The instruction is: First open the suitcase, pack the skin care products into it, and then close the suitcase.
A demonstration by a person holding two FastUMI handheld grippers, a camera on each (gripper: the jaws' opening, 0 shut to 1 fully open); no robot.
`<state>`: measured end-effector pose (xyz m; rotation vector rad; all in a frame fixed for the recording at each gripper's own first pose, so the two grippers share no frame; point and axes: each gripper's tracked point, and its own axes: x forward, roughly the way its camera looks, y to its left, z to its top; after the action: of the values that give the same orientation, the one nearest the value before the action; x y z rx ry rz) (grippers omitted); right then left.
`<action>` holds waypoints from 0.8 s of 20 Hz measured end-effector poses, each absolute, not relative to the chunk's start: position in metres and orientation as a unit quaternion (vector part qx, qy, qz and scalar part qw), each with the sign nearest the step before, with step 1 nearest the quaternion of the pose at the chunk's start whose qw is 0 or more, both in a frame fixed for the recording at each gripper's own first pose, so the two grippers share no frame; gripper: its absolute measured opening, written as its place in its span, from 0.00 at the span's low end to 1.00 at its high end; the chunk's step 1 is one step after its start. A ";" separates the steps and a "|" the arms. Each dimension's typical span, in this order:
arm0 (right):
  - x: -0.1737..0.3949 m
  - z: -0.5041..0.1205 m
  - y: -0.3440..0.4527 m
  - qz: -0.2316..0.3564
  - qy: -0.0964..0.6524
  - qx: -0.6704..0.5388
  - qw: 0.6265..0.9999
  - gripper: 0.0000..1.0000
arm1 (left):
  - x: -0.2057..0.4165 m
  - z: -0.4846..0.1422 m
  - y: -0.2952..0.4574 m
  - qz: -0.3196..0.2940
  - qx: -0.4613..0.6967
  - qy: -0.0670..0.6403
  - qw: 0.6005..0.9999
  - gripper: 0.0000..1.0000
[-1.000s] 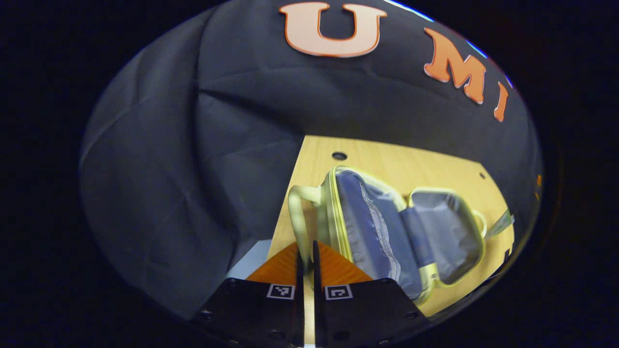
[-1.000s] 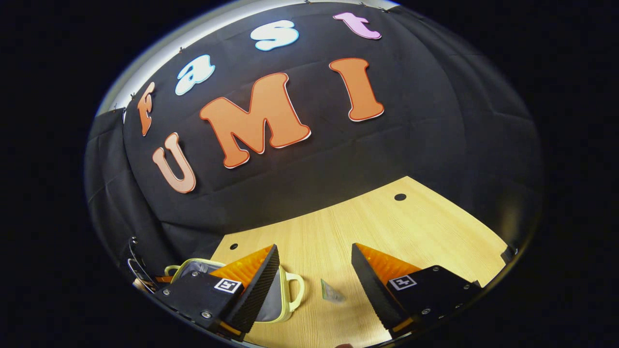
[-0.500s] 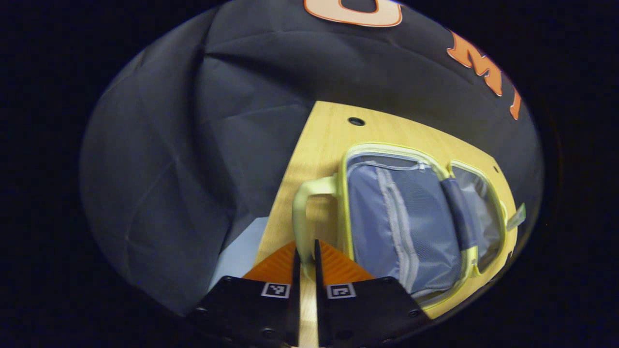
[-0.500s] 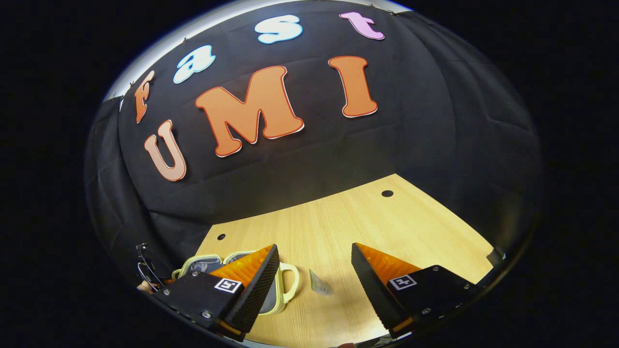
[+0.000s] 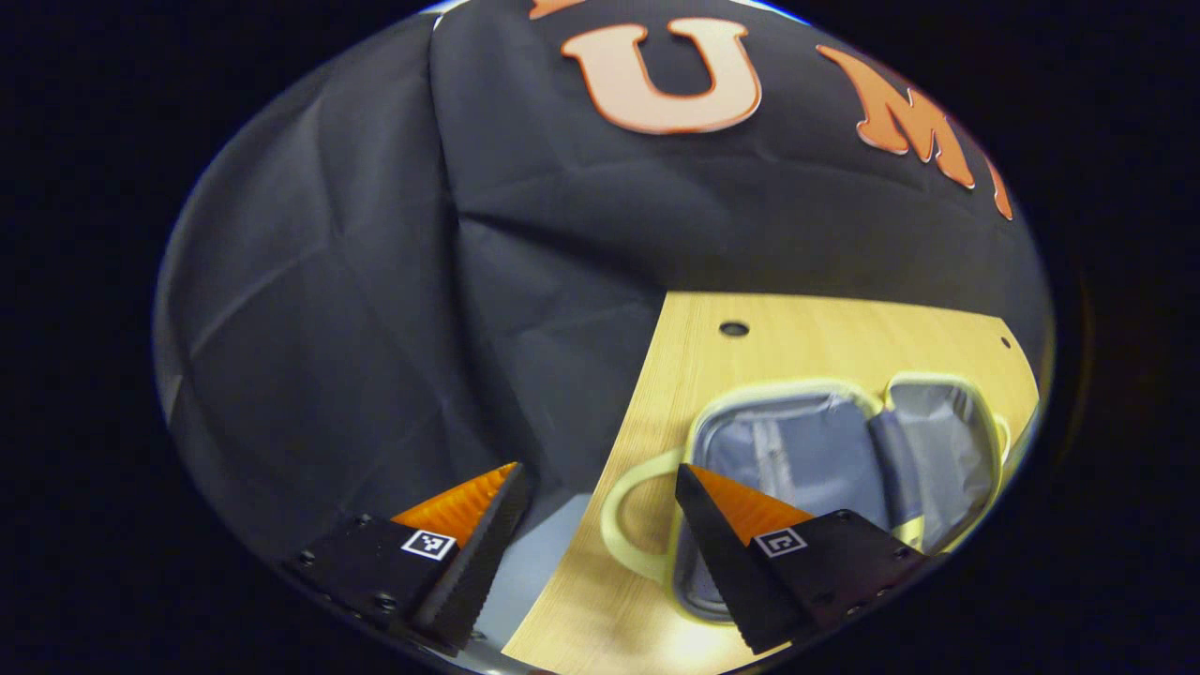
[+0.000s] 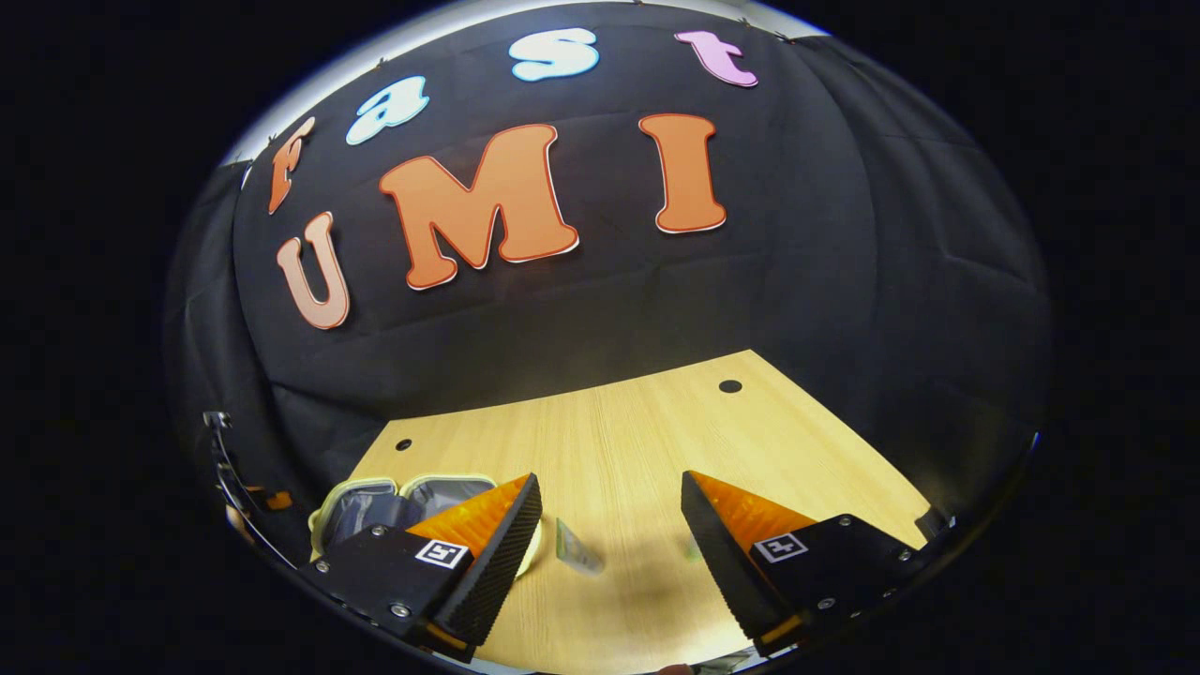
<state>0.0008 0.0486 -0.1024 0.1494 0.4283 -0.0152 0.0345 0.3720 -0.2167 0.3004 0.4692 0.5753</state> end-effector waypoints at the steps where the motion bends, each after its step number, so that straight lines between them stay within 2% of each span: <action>1: 0.002 -0.103 0.047 -0.003 0.210 0.068 0.975 0.95 | 0.036 -0.193 0.349 0.271 0.147 0.205 0.929 0.99; 4: 0.006 -0.113 0.042 0.015 0.211 0.047 0.976 0.95 | 0.047 -0.143 0.259 0.216 0.136 0.140 0.957 0.99; 7: 0.011 -0.118 0.040 0.043 0.204 0.035 0.977 0.95 | 0.057 -0.137 0.162 0.165 0.129 0.096 0.973 0.99; 10: 0.016 -0.128 0.027 0.057 0.205 0.012 0.977 0.95 | 0.059 -0.124 0.071 0.150 0.124 0.066 0.979 0.99; 13: 0.021 -0.136 0.015 0.063 0.208 0.016 0.976 0.95 | 0.076 -0.138 -0.007 0.114 0.108 0.046 0.987 0.99; 16: 0.023 -0.141 0.003 0.065 0.209 0.013 0.976 0.95 | 0.096 -0.179 -0.075 0.062 0.063 0.059 0.994 0.99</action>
<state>0.0228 0.0027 -0.1415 0.0269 0.4224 0.1315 0.0964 -0.0753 -0.1794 0.1262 0.1191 0.1244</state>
